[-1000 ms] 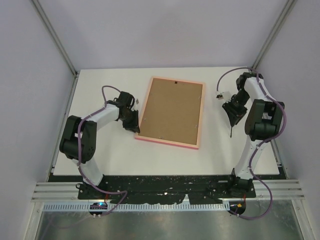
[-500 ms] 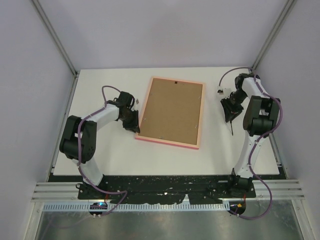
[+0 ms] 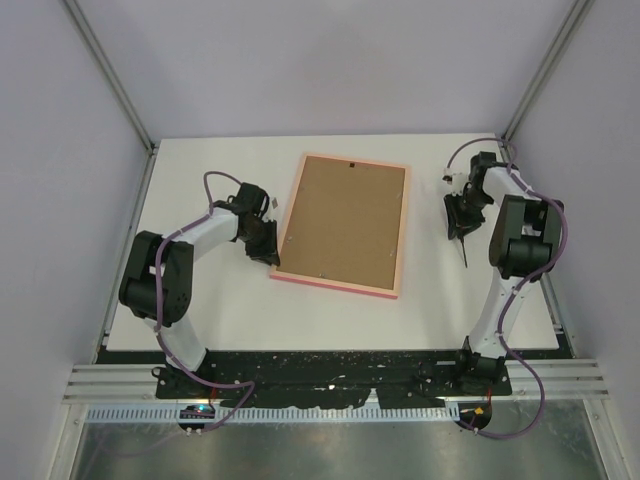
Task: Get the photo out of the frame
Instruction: Place the screwdriver at the center of the board.
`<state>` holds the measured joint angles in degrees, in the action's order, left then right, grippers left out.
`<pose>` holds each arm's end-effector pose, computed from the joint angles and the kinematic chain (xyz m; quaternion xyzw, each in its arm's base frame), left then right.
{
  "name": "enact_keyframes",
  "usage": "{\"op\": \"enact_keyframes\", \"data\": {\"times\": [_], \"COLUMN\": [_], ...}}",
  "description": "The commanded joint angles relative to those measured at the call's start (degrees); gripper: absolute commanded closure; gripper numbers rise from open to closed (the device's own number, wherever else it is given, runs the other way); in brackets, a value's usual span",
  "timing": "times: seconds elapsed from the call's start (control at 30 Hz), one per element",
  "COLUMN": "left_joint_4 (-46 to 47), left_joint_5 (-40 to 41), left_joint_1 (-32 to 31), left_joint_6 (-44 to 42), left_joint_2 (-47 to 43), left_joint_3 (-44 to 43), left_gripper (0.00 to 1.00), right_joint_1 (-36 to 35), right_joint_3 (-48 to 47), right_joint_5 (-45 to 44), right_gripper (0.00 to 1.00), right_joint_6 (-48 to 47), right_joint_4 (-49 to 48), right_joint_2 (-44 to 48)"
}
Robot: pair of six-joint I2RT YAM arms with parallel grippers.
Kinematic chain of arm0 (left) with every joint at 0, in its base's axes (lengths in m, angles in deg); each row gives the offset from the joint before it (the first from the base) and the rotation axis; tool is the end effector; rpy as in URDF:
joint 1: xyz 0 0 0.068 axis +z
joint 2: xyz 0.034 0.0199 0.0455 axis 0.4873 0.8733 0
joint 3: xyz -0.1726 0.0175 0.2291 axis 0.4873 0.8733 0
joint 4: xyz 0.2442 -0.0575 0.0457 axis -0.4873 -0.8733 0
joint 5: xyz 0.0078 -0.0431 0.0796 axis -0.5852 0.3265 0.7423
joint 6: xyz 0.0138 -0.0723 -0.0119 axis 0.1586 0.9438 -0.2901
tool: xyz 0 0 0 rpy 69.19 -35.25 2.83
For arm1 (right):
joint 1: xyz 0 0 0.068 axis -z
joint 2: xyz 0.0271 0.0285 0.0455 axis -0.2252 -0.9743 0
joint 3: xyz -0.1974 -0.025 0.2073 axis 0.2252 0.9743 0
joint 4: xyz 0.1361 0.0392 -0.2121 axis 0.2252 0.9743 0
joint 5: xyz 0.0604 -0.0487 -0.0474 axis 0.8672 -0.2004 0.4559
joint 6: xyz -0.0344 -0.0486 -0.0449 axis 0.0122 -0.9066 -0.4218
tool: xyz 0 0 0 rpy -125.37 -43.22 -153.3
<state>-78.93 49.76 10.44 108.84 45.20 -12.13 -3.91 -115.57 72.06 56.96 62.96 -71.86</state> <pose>0.3204 -0.1251 0.1682 0.0037 0.9770 -0.1761 0.1203 0.4100 -0.0543 0.1534 -0.1201 0.9863 0.0681 0.0902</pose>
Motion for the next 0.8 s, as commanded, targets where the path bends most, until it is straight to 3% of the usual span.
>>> {"op": "enact_keyframes", "data": {"times": [0.0,0.2,0.63,0.77], "left_joint_4": [3.1,3.1,2.9,2.0], "left_joint_5": [-2.8,-2.8,-2.2,-1.5], "left_joint_1": [0.4,0.4,0.4,0.4], "left_joint_6": [1.5,1.5,1.5,1.1], "left_joint_2": [-1.5,-1.6,-2.4,-2.4], "left_joint_3": [-0.9,-0.9,-1.2,-1.9], "left_gripper": [1.0,1.0,0.99,0.82], "right_joint_1": [-0.3,-1.1,-1.9,-2.6], "right_joint_3": [3.1,6.5,8.0,8.0], "right_joint_5": [-0.3,-0.8,-3.3,-3.9], "right_gripper": [0.73,0.58,0.48,0.46], "right_joint_6": [4.3,5.8,6.0,6.1], "right_joint_4": [-7.7,-10.2,-12.4,-12.8], "right_joint_2": [3.9,5.6,10.3,13.2]}}
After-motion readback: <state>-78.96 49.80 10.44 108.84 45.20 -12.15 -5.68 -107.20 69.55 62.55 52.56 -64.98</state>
